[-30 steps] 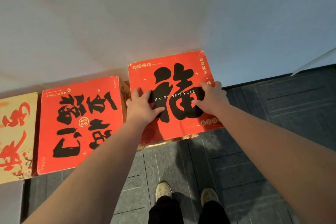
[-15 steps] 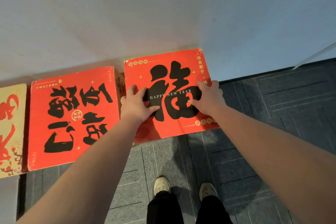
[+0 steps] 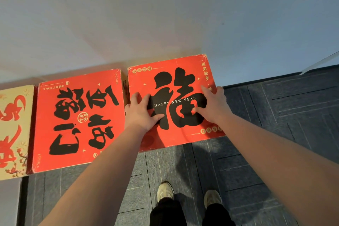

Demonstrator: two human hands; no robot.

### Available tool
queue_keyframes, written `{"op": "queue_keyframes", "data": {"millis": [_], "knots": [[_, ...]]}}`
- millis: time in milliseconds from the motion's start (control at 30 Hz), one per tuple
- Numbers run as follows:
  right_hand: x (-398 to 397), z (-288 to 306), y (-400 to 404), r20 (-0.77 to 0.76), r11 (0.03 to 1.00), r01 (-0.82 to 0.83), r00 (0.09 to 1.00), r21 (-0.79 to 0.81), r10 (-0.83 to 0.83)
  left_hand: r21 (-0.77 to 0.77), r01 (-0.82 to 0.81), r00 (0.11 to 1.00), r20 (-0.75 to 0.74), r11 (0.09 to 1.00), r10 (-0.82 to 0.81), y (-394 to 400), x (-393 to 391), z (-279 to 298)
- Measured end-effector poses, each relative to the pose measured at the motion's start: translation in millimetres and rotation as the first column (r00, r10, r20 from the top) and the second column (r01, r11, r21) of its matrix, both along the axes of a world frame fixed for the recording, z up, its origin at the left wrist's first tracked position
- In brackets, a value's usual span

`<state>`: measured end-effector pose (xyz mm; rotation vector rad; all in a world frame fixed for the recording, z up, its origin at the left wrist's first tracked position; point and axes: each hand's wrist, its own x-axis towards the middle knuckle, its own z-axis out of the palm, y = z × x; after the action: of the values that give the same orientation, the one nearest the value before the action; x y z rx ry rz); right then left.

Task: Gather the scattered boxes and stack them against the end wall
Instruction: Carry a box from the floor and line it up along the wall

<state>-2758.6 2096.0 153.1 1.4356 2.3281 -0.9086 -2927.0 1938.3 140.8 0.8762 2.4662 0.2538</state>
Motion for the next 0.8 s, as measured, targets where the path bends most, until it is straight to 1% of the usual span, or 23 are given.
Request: {"op": "queue_keyframes", "data": {"millis": [233, 400, 667, 800], "knots": [[-8, -3, -2, 0.001, 1.0, -0.006, 1.0, 0.014, 0.006, -0.019, -0.02, 1.0, -0.021, 1.0, 0.019, -3, -2, 3], [-9, -3, -2, 0.003, 1.0, -0.009, 1.0, 0.007, 0.009, -0.054, 0.0, 0.996, -0.091, 0.999, -0.005, -3, 1, 4], [-15, -6, -5, -0.012, 0.998, -0.061, 0.998, 0.001, 0.061, -0.042, 0.006, 0.994, -0.105, 0.999, -0.01, -11, -9, 0], [-18, -10, -6, 0.015, 0.997, -0.074, 0.997, 0.011, 0.073, -0.061, 0.012, 0.994, -0.106, 0.998, -0.019, -14, -7, -1]]}}
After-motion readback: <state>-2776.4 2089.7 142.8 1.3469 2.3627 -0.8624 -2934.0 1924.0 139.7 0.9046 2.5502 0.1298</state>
